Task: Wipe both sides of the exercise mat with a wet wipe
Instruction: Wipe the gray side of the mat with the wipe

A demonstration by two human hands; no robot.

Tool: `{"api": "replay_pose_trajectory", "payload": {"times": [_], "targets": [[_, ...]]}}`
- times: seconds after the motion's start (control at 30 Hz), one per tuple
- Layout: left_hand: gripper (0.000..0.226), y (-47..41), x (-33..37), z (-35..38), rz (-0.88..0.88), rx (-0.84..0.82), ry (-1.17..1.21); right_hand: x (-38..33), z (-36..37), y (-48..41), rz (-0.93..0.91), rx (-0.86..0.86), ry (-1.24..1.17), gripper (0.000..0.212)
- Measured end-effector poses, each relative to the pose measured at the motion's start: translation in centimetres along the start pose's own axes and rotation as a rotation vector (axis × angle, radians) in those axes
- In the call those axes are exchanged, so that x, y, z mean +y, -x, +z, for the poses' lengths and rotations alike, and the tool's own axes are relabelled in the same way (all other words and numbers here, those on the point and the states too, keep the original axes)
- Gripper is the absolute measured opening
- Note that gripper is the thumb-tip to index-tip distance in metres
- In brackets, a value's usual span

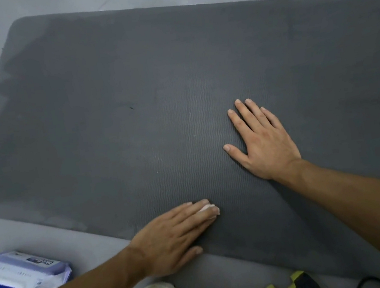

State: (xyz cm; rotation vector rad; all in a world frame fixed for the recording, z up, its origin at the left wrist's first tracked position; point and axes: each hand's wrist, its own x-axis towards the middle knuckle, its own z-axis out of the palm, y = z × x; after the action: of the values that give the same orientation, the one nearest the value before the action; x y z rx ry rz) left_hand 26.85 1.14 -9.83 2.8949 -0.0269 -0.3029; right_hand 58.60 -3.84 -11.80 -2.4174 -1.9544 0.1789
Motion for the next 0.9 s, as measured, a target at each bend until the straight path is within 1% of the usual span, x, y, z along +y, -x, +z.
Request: {"api": "replay_pose_trajectory", "payload": {"times": [0.1, 0.17, 0.23, 0.33, 0.37, 0.4, 0.5, 0.6, 0.67, 0.77, 0.8, 0.9], "targets": [[0.066, 1.3, -2.6, -0.3, -0.081, 0.047, 0.022, 0.1, 0.0, 0.0, 0.008, -0.005, 0.004, 0.083], [0.065, 2.6, -5.2, -0.6, -0.202, 0.089, 0.037, 0.0, 0.0, 0.1, 0.006, -0.009, 0.007, 0.083], [0.067, 4.4, -7.9, -0.6, -0.408, 0.146, 0.028, 0.0, 0.0, 0.1, 0.005, -0.01, 0.012, 0.083], [0.07, 7.8, -11.5, -0.7, -0.858, 0.224, 0.015, 0.0, -0.1, 0.1, 0.01, -0.008, 0.008, 0.083], [0.069, 8.6, -12.0, -0.7, -0.963, 0.235, 0.029, -0.1, -0.1, 0.1, 0.011, -0.009, 0.008, 0.083], [0.069, 9.1, -12.1, -0.7, -0.999, 0.235, 0.043, -0.1, -0.1, 0.1, 0.013, -0.009, 0.008, 0.083], [0.078, 8.1, -10.8, -0.4, -0.888, 0.234, 0.07, -0.1, -0.2, 0.0, 0.01, -0.009, 0.005, 0.083], [0.08, 4.9, -8.5, -0.3, -0.78, 0.251, 0.102, -0.1, -0.1, 0.0, 0.013, -0.007, 0.006, 0.083], [0.079, 2.5, -6.7, -0.7, -0.625, 0.229, 0.114, -0.1, -0.1, 0.0, 0.013, -0.007, 0.002, 0.083], [0.075, -0.8, -3.9, -0.9, -0.316, 0.161, 0.09, -0.2, -0.1, 0.0, 0.015, -0.013, 0.003, 0.083], [0.075, -1.7, -3.4, -1.0, -0.264, 0.144, 0.082, -0.2, -0.1, 0.0, 0.016, -0.017, 0.006, 0.083], [0.071, -2.6, -4.2, -1.3, -0.233, 0.123, 0.062, -0.2, -0.1, 0.0, 0.016, -0.023, 0.007, 0.083]]}}
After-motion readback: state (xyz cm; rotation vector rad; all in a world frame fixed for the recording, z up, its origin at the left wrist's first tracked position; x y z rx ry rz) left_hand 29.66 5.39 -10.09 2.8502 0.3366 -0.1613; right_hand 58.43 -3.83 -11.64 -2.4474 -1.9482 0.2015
